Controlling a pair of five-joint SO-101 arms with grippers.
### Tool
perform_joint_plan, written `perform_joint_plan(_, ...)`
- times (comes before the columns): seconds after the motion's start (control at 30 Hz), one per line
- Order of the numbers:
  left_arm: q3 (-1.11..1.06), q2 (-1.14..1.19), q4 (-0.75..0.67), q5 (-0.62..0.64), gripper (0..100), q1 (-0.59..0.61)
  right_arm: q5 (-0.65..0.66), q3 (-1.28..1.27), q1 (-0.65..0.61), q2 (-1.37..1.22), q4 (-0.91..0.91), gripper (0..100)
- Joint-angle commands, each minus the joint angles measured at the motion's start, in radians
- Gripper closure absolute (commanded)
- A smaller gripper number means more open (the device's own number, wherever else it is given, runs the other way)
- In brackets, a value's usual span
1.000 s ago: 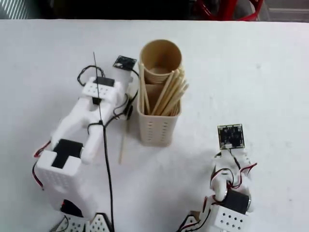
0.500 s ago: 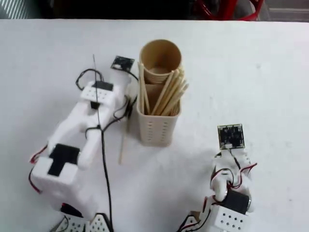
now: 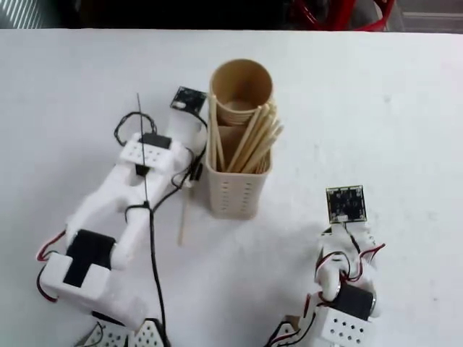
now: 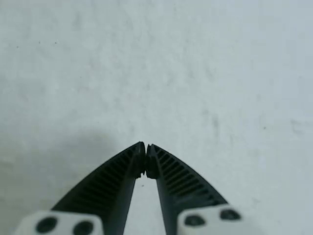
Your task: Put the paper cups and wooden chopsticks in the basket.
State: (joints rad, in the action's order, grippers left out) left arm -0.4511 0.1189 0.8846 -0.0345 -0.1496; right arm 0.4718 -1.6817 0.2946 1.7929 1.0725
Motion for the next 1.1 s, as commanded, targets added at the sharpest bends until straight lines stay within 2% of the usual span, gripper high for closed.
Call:
perform_joint_plan(0.0,0.005,-0.053,-0.012,-0.014,84,-0.025,0.003,-0.009,0.008,0.004,0.005,98.1)
perform_joint_plan(0.3,0.034,0.074,-0.046,-0.017,85,-0.018,0.003,-0.009,0.008,0.004,0.005,98.1)
perform_joint_plan(0.57,0.15,0.166,0.06,-0.011,85,-0.004,0.003,-0.009,0.008,0.004,0.005,98.1)
perform_joint_plan(0.73,0.157,0.165,0.064,-0.017,96,0.018,0.003,-0.009,0.008,0.004,0.005,98.1)
perform_joint_plan(1.07,0.166,0.156,0.066,-0.018,96,0.044,0.003,-0.009,0.008,0.004,0.005,98.1)
